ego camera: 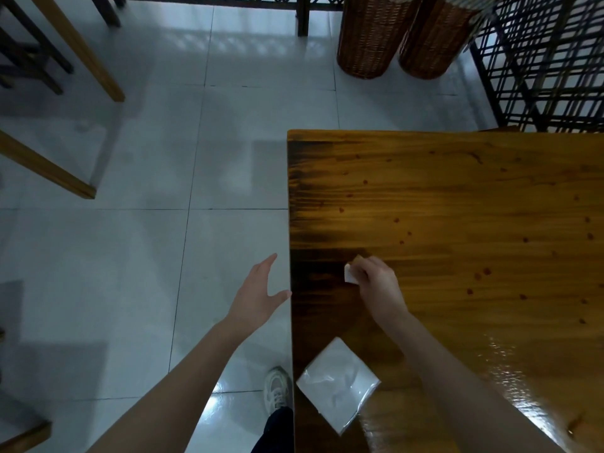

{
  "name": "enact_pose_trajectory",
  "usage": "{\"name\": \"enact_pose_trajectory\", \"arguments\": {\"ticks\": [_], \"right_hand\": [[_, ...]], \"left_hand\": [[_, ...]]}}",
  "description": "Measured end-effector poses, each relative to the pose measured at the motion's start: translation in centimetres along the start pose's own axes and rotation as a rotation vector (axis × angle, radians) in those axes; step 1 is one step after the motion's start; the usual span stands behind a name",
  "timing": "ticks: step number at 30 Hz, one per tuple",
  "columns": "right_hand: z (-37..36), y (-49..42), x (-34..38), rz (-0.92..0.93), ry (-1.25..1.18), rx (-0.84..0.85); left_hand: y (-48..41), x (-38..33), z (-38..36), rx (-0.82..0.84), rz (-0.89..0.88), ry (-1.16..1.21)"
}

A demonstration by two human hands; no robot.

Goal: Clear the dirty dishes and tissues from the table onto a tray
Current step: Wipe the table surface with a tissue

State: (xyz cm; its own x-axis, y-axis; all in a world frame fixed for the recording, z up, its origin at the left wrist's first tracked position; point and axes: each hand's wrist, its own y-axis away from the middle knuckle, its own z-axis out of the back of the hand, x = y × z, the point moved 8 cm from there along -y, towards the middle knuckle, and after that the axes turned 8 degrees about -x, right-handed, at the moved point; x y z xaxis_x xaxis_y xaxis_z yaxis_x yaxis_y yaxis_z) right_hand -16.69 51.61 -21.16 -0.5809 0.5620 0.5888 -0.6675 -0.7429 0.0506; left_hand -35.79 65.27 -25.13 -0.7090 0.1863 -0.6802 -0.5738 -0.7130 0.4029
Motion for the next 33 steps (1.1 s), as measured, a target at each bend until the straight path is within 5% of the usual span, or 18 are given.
{"name": "enact_pose_trajectory", "arguments": {"ticks": [17, 24, 33], "right_hand": [[0.3, -10.6, 1.3, -0.056, 0.041, -0.078], [1.7, -4.5, -1.9, -0.015, 0.006, -0.035], [6.7, -2.1, -8.5, -0.180, 0.014, -0.222]], "left_hand": [[-3.8, -4.1, -1.0, -0.017, -0.030, 0.025], [-4.3, -6.2, -1.1, -0.033, -0.103, -0.059], [-5.4, -6.8, -1.2, -0.069, -0.169, -0.091]]}}
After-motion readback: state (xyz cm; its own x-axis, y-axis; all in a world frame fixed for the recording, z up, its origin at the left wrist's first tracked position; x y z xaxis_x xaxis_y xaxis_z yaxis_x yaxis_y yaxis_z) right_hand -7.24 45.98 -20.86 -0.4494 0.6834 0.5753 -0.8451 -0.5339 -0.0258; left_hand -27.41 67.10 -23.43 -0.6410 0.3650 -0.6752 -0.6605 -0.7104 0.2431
